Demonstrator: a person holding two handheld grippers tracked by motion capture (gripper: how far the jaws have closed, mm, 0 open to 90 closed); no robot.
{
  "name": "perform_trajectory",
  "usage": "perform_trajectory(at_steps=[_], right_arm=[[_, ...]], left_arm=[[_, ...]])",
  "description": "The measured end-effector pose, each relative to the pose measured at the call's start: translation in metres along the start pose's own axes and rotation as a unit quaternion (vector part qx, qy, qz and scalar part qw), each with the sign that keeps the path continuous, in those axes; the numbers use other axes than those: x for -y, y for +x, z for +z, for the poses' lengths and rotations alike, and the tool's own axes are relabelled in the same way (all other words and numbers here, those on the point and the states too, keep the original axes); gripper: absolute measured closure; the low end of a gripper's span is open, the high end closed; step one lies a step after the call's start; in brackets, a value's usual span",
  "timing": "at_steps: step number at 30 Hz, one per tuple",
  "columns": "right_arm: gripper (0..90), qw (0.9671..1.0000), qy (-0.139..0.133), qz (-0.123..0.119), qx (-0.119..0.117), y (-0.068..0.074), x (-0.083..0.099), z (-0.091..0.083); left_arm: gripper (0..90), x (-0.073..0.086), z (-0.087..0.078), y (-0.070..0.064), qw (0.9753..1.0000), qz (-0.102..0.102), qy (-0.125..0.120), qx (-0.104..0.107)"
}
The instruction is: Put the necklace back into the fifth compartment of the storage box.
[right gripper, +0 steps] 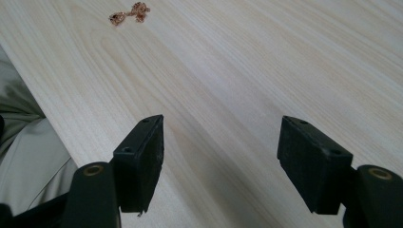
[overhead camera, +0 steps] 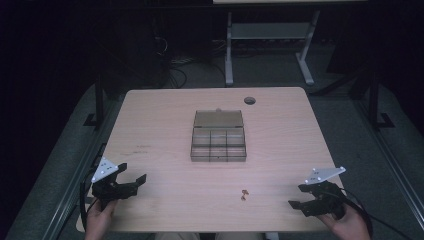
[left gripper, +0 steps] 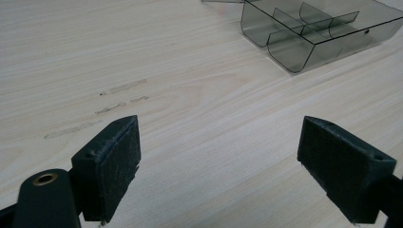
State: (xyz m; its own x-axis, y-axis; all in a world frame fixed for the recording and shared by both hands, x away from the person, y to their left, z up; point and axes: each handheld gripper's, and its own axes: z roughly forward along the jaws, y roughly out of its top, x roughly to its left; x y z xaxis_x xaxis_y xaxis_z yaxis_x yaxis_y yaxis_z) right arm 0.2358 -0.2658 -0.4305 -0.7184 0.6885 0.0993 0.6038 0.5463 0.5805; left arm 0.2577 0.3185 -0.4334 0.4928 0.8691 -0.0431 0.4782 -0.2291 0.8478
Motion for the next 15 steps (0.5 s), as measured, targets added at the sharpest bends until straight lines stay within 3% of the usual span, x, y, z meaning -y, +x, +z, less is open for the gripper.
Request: perform_trajectory(at_steps=[15], right_arm=[[31.9, 0.9999, -0.002, -0.013, -0.002, 0.0042, -0.0086, 0.0003]], left_arm=[[14.1, -0.0004, -0.0005, -0.0013, 1.0000, 0.003, -0.003, -0.001]])
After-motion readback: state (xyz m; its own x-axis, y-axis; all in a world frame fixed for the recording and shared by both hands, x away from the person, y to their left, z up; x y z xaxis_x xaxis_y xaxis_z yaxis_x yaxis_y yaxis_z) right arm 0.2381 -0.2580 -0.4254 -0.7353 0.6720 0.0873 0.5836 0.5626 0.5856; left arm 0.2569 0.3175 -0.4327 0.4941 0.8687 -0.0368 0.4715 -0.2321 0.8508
